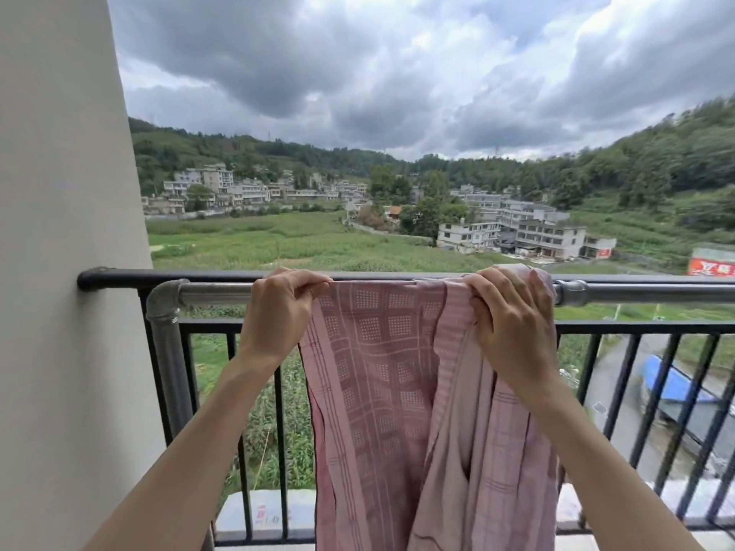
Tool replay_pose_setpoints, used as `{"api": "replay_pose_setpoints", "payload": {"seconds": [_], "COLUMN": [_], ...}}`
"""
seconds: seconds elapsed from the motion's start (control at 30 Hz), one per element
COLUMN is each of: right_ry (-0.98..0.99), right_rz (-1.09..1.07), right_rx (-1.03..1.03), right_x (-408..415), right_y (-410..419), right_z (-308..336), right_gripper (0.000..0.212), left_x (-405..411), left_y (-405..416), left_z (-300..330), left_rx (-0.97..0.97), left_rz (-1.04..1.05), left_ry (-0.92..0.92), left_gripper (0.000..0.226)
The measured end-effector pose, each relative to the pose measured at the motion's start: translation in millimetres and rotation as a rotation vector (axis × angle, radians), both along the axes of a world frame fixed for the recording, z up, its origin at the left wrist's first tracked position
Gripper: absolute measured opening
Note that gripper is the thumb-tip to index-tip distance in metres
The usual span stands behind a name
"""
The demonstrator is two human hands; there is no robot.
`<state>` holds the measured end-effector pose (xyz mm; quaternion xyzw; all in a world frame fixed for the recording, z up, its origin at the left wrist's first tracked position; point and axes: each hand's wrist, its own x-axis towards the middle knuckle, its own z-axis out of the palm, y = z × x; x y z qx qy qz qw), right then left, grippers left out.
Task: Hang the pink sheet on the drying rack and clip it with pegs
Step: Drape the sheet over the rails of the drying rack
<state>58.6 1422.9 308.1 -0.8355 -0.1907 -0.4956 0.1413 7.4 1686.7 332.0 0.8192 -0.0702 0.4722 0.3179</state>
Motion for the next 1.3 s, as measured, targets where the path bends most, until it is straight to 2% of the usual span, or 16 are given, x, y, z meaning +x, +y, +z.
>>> {"api": "replay_pose_setpoints", "payload": {"seconds": [0.13, 0.27, 0.33, 0.43, 0.57, 0.67, 0.8, 0.97, 1.03, 1.13, 1.3], "right_ry": [0.01, 0.122, 0.162, 0.134, 0.125, 0.165, 0.116, 0.1, 0.118, 0.094, 0.024], "right_rz": [-0.051, -0.06, -0.057, 0.028, 0.213, 0.254, 0.252, 0.32, 0.366, 0.339, 0.114], "right_rx": [0.024, 0.188, 0.212, 0.083, -0.044, -0.094, -0.096, -0.088, -0.028, 0.137, 0.435], "right_x": [4.3, -0.9, -5.3, -13.4, -21.4, -21.0, -20.1, -18.5, -23.6, -34.6, -49.1], "right_y": [-24.1, 0.0, 11.7, 36.7, 82.8, 113.5, 134.3, 125.2, 115.5, 87.9, 3.8], "right_z": [1.3, 8.8, 11.0, 12.4, 20.9, 21.8, 7.3, 3.0, 2.6, -1.4, -4.8], "right_gripper": [0.028, 0.024, 0.031, 0.041, 0.048, 0.048, 0.039, 0.042, 0.04, 0.035, 0.029], "left_x": [-6.0, -7.6, -10.1, -14.7, -27.2, -41.2, -48.8, -48.1, -45.3, -32.0, -5.5], "left_y": [7.6, 8.2, 10.3, 18.5, 49.0, 81.5, 101.2, 87.8, 67.4, 17.5, -60.6], "left_z": [-1.5, 1.0, 1.5, 1.1, 6.7, 6.0, -3.2, -5.5, -4.6, -4.9, -10.2], "left_rx": [0.015, 0.055, 0.096, 0.172, 0.091, 0.066, 0.177, 0.286, 0.365, 0.455, 0.463], "left_rz": [-0.027, -0.009, 0.005, 0.079, 0.174, 0.291, 0.349, 0.404, 0.358, 0.179, -0.06], "left_ry": [0.026, 0.048, 0.047, 0.024, -0.022, -0.067, 0.014, 0.105, 0.049, 0.013, 0.016], "left_gripper": [0.016, 0.014, 0.014, 0.012, 0.007, 0.007, 0.011, 0.029, 0.029, 0.031, 0.034]}}
